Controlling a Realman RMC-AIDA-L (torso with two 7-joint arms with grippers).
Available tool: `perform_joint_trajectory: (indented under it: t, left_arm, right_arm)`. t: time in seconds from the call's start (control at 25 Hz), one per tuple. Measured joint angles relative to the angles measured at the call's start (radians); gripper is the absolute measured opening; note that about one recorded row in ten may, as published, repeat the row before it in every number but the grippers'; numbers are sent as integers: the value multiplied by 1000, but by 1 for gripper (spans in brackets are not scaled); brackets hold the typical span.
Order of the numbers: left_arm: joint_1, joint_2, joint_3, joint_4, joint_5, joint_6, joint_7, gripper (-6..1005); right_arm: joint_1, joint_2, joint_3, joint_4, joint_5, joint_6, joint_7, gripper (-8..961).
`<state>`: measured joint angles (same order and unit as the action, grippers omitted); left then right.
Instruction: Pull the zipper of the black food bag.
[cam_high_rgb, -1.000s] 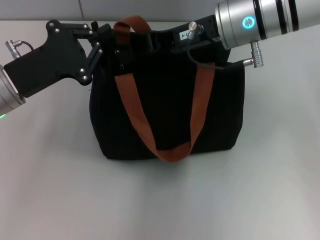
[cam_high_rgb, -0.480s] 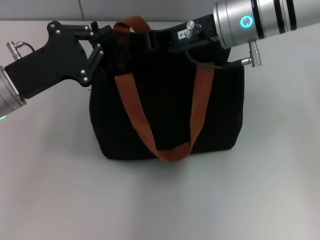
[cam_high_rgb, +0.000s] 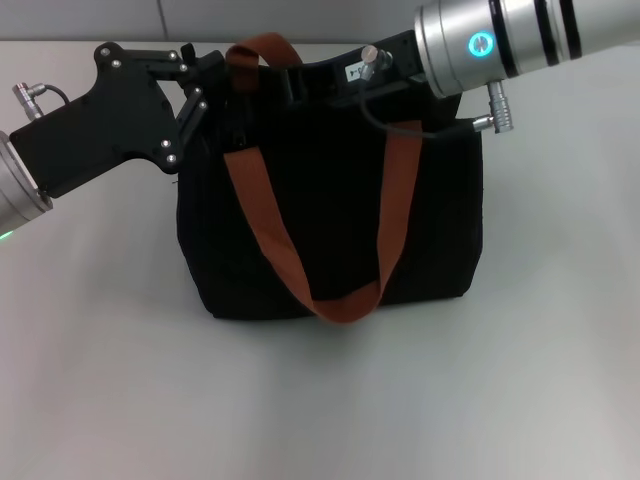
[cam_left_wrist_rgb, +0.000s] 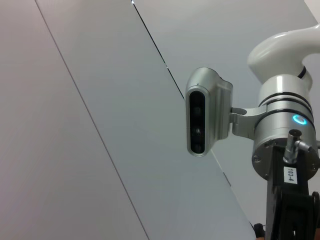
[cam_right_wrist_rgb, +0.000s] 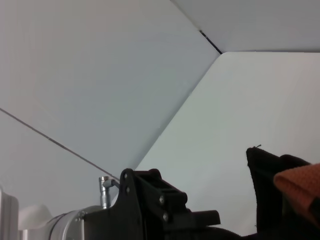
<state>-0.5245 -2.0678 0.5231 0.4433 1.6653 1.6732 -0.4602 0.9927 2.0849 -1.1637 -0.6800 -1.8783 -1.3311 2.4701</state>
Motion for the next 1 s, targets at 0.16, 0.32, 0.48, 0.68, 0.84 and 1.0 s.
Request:
perform_joint_trajectory:
  t: [0.16, 0.32, 0.48, 0.68, 0.84, 1.0]
  left_arm:
    - [0, 0, 0, 0, 0, 0, 0, 29]
    - [-1, 0, 0, 0, -1, 0, 0, 29]
    - [0, 0, -3, 0, -1, -2, 0, 29]
    - [0, 0, -6, 0, -1, -7, 0, 29]
    - [0, 0, -6, 0, -1, -8, 0, 29]
    - [0, 0, -6, 0, -1, -10, 0, 29]
  right_arm:
    - [5, 0, -8, 1, 0, 13, 0, 129]
    - [5, 0, -8, 0, -1, 15, 1, 125]
    - [5, -1, -8, -3, -2, 15, 4, 26]
    - [2, -2, -8, -19, -24, 10, 16, 0]
    - [-2, -2, -14, -33, -29, 8, 17, -1]
    - [-6, -2, -22, -42, -30, 10, 22, -1]
